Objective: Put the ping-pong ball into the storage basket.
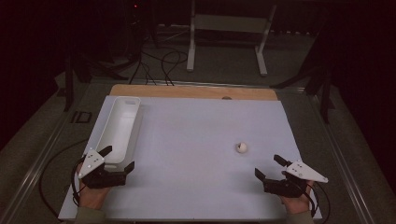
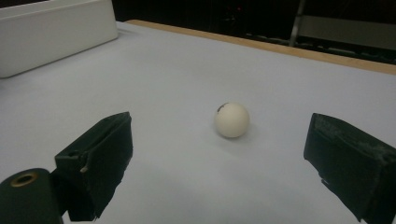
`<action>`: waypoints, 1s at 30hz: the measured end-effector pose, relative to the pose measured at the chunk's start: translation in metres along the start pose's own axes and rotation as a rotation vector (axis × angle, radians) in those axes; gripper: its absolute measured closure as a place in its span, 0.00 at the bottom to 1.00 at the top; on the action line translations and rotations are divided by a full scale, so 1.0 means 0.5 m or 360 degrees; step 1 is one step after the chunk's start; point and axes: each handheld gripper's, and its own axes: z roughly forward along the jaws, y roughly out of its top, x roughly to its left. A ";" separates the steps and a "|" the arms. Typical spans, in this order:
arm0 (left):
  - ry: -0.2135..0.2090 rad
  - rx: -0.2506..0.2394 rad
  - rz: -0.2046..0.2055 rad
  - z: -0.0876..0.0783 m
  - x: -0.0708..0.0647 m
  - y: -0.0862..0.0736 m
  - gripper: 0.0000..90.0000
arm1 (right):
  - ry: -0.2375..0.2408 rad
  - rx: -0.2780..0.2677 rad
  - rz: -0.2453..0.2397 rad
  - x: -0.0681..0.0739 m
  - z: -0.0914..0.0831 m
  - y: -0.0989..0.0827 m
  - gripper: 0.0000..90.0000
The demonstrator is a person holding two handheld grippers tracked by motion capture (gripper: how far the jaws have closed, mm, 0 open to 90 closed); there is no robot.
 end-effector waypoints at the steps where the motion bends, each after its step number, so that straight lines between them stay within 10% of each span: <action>1: 0.0000 0.0000 0.0000 0.000 0.000 0.000 0.00 | 0.0002 0.0003 0.0006 0.000 0.000 0.000 0.08; 30: 0.0059 0.0011 -0.0035 0.002 0.005 -0.012 0.00 | -0.0062 0.0059 0.0053 -0.008 -0.011 0.035 0.08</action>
